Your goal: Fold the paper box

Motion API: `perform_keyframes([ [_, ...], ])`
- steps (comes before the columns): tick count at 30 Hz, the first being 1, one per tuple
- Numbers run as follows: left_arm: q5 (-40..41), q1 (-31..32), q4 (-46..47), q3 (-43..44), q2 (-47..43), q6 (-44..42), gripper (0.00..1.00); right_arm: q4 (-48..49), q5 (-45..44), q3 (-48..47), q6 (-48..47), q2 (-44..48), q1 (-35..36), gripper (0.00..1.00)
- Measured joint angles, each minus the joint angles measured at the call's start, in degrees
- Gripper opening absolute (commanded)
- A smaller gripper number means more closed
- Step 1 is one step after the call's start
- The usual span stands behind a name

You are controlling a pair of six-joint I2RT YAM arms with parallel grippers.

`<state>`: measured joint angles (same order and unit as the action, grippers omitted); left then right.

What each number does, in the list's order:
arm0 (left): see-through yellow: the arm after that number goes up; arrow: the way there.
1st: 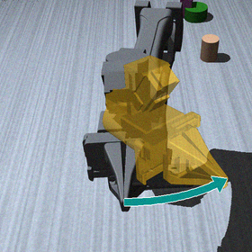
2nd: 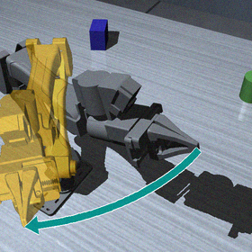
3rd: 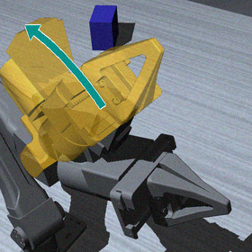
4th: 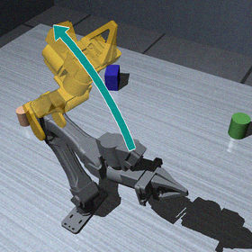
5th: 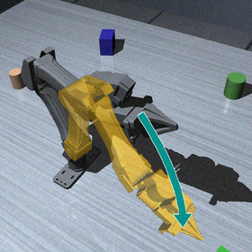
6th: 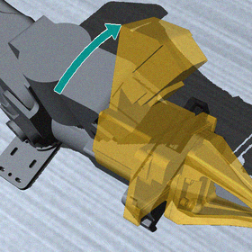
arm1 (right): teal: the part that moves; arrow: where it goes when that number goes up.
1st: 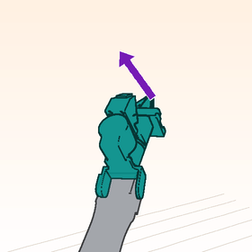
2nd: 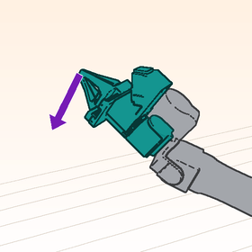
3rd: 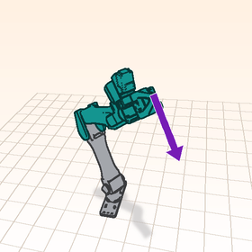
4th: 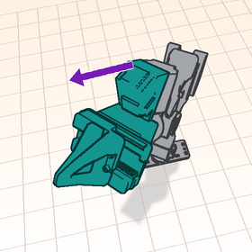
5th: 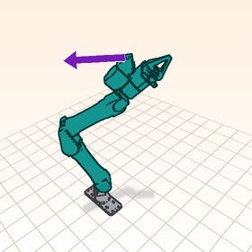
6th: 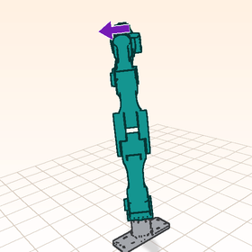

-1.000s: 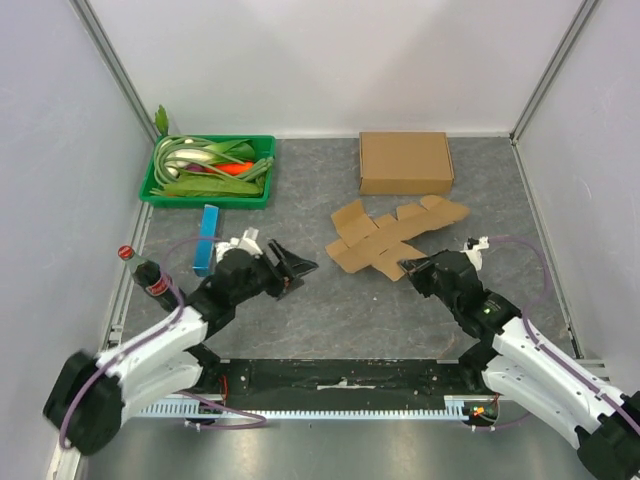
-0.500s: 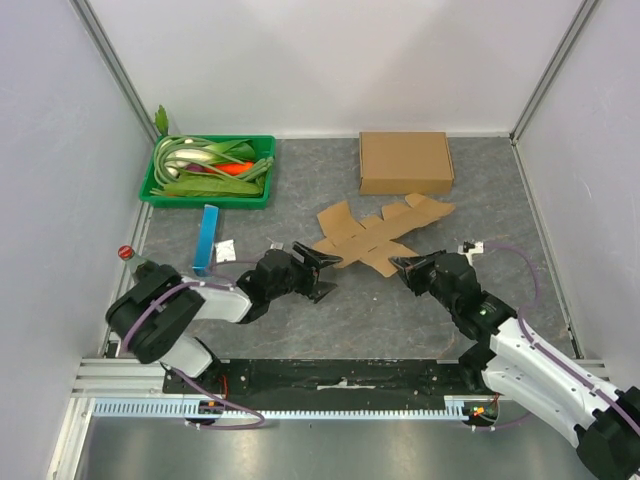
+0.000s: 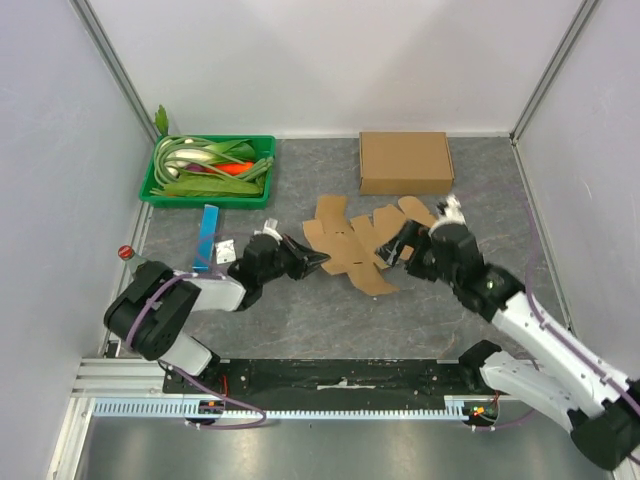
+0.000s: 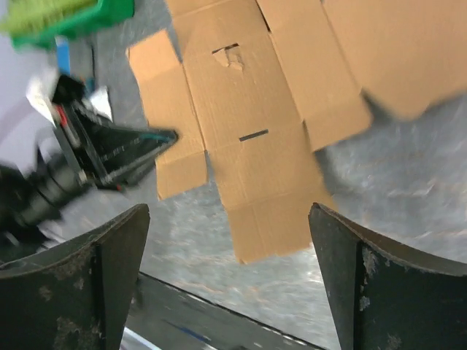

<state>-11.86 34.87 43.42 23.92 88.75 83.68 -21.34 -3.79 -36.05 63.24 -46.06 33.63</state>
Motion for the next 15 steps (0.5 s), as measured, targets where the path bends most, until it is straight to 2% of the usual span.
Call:
perform_keyframes([
  [2, -5.35, -3.5, -7.54, 2.51, -2.8, -9.42, 0.09, -6.78, 1.77, -10.14, -12.74, -5.51, 0.0, 0.98],
  [6, -14.93, -8.09, -28.37, 14.19, -7.02, -33.29, 0.1, -14.93, 5.27, -27.02, -35.87, -13.27, 0.04, 0.98],
  [8, -18.51, -8.13, -37.51, 19.39, -9.27, -44.46, 0.1, -13.7, 8.87, -31.69, -46.82, -16.09, -0.02, 0.98],
  [12, -23.21, -8.07, -52.68, 26.43, -11.89, -60.54, 0.09, -8.17, 19.89, -34.82, -67.6, -23.71, -0.37, 0.93],
  [15, -24.72, -8.07, -61.13, 28.68, -13.05, -69.26, 0.09, -10.51, 30.64, -43.78, -79.41, -35.8, -1.64, 0.89],
])
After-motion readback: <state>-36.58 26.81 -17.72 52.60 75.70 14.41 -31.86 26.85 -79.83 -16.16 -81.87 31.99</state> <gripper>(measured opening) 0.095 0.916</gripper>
